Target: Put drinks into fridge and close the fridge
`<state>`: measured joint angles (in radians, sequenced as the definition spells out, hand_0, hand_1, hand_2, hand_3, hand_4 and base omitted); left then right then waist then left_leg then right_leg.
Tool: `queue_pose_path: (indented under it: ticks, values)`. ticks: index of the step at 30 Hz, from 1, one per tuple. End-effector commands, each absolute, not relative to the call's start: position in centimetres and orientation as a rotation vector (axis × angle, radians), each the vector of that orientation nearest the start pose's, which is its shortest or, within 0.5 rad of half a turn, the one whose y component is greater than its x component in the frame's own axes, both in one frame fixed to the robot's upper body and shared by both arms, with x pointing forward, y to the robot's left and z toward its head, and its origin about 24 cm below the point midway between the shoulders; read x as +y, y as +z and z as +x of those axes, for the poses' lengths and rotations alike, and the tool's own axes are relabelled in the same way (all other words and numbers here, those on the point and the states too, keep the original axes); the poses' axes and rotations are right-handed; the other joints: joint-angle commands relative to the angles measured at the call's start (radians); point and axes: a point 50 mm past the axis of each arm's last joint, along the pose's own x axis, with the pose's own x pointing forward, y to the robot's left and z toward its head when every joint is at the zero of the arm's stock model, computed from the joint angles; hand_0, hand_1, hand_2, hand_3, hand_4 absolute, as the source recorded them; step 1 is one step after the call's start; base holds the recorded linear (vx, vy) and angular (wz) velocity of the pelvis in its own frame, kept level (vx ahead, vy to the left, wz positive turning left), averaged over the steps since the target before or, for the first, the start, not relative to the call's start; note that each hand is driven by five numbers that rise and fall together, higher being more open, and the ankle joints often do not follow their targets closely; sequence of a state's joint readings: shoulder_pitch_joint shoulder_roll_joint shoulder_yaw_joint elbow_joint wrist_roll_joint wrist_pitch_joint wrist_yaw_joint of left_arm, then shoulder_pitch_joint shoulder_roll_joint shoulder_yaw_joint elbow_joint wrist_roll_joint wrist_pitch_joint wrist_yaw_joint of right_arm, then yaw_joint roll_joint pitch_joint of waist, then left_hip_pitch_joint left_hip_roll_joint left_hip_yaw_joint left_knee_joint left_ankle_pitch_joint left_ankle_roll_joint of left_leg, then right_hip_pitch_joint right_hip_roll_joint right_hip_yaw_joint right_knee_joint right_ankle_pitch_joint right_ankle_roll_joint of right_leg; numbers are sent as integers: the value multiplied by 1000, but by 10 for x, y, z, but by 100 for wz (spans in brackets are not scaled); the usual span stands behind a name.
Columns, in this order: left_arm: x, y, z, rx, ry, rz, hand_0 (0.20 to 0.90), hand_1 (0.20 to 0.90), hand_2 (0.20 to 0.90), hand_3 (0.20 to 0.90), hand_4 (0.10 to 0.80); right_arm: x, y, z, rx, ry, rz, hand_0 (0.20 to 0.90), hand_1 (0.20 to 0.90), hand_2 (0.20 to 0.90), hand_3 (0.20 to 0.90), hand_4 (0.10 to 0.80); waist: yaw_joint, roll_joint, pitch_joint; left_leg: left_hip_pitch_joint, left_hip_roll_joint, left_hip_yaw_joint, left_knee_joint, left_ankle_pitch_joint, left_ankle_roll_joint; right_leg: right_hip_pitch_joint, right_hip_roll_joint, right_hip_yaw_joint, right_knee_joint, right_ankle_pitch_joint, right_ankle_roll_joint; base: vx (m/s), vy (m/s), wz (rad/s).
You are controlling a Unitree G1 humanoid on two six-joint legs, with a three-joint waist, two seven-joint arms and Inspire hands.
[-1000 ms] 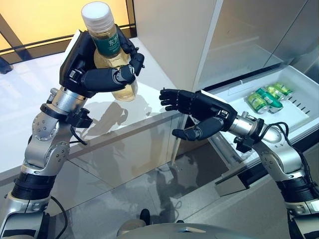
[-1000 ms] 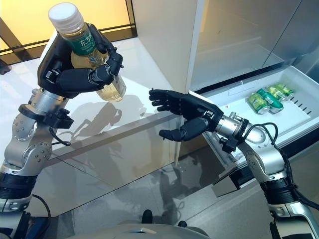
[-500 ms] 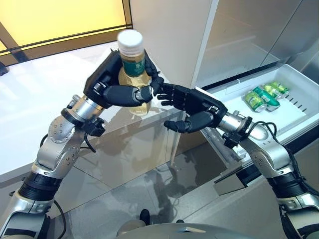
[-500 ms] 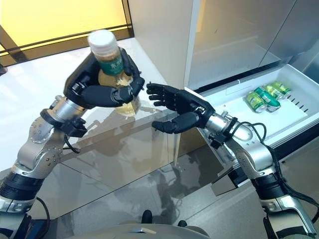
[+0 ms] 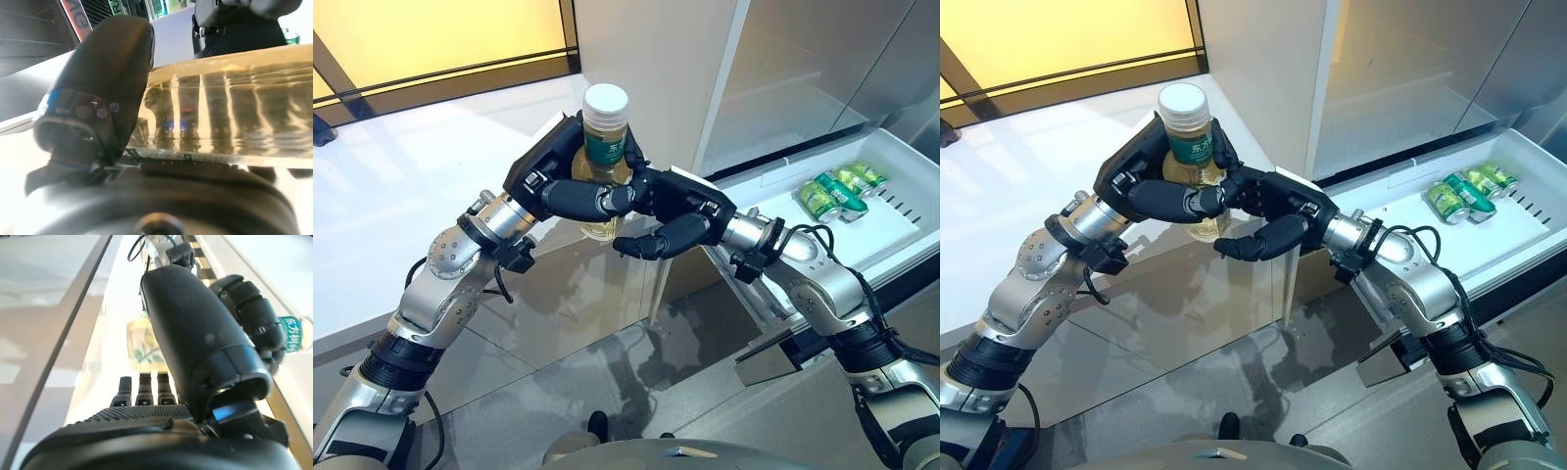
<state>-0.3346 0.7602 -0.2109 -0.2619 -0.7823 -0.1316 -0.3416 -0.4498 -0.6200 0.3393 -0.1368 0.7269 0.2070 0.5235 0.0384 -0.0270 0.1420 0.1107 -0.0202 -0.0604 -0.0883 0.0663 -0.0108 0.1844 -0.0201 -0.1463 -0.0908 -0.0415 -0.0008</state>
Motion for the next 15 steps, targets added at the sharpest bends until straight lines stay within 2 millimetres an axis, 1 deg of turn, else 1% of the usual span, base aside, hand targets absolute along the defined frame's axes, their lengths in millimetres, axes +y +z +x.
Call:
queue_pose_path:
  ticks: [1,9,15]
  values:
    - [144,268,259,-846,-841,46,300,300,300,200,100,-96,205,285,-327,1114,29,900,900,900,900,800,-2,-2,-131,23,-48,-31,1,-95,18,-52,-21,21,20,49,75,0,0,0]
    - [136,267,258,-836,-886,5,300,300,300,200,100,-84,206,284,-332,1153,15,900,900,900,900,800,-1,-2,-132,25,-46,-25,1,-96,19,-50,-20,25,18,49,74,0,0,0]
    - [129,263,259,-802,-918,-14,300,300,300,200,100,-78,214,285,-363,1156,-1,900,900,900,900,800,1,-3,-133,26,-45,-25,1,-95,20,-50,-19,25,19,49,73,0,0,0]
